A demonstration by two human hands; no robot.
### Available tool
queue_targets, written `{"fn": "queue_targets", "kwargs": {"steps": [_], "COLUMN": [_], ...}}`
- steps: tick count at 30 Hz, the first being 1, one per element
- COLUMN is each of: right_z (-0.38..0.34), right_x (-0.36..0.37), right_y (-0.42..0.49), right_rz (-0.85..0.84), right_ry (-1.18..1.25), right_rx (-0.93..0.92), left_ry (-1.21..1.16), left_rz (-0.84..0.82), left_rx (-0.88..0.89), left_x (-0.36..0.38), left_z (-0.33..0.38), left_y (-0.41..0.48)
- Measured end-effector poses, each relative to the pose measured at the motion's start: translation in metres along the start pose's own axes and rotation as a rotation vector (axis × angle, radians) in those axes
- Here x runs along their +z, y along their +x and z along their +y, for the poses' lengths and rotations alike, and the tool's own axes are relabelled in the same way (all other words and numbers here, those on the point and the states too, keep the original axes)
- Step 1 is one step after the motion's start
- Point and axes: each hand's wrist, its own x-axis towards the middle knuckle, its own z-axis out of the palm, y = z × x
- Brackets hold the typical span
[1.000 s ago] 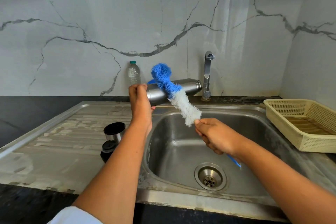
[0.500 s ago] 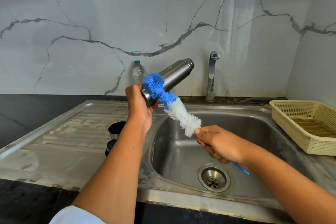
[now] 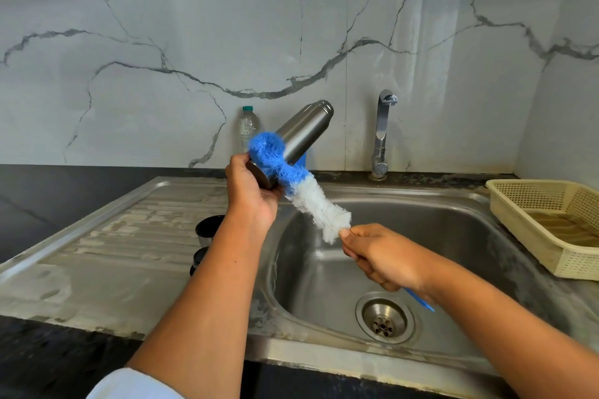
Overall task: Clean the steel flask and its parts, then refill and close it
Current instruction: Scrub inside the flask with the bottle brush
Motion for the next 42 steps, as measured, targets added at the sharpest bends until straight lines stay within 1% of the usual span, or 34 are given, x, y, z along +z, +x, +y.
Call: {"fn": "queue_targets", "kwargs": {"steps": [2,4,8,11,15,17,20,24,27,29,33,36,39,42], "right_z": [0.004,0.003,0.000,0.006,0.000,-0.002,0.002,0.005,0.006,0.010,0.019,0.020,0.021,0.026], "right_x": [-0.004,-0.002,-0.005,-0.013,-0.008,-0.007,-0.017,-0.025,-0.027,-0.032,-0.046,-0.053,-0.059,-0.063], "right_y": [-0.003,-0.001,0.001,-0.006,0.001,0.003,-0.006,-0.004,0.000,0.000,0.000,0.001,0.002,0.006], "right_rz": [-0.008,0.001,0.013,0.009,0.044,0.044,0.028,0.072,0.110,0.184,0.475,0.630,0.732,0.728], "right_ry": [-0.022,-0.010,-0.027,-0.083,0.025,0.036,-0.025,0.007,-0.002,-0.051,-0.156,-0.232,-0.216,-0.083], "right_rx": [0.022,0.028,-0.012,0.010,0.004,-0.016,-0.010,0.008,-0.027,-0.068,-0.105,-0.122,-0.160,-0.127], "left_ry": [-0.010,0.019,0.028,0.000,0.132,0.148,0.176,0.362,0.391,0.403,0.509,0.566,0.585,0.584], "left_rz": [0.023,0.010,0.026,0.029,-0.026,-0.043,-0.051,-0.087,-0.091,-0.121,-0.199,-0.276,-0.349,-0.366], "left_rx": [0.013,0.019,-0.002,0.052,0.063,0.069,0.136,0.285,0.315,0.333,0.364,0.329,0.274,0.244], "left_x": [-0.001,0.003,0.004,0.003,0.010,0.010,0.006,0.008,0.005,0.001,-0.001,-0.002,0.000,0.002], "left_z": [0.002,-0.002,-0.005,0.004,-0.011,-0.011,-0.002,-0.008,-0.010,-0.005,0.001,0.000,-0.003,-0.007], "left_y": [0.003,0.000,-0.005,-0.004,-0.012,-0.012,-0.010,-0.013,-0.014,-0.015,-0.017,-0.018,-0.020,-0.021]}}
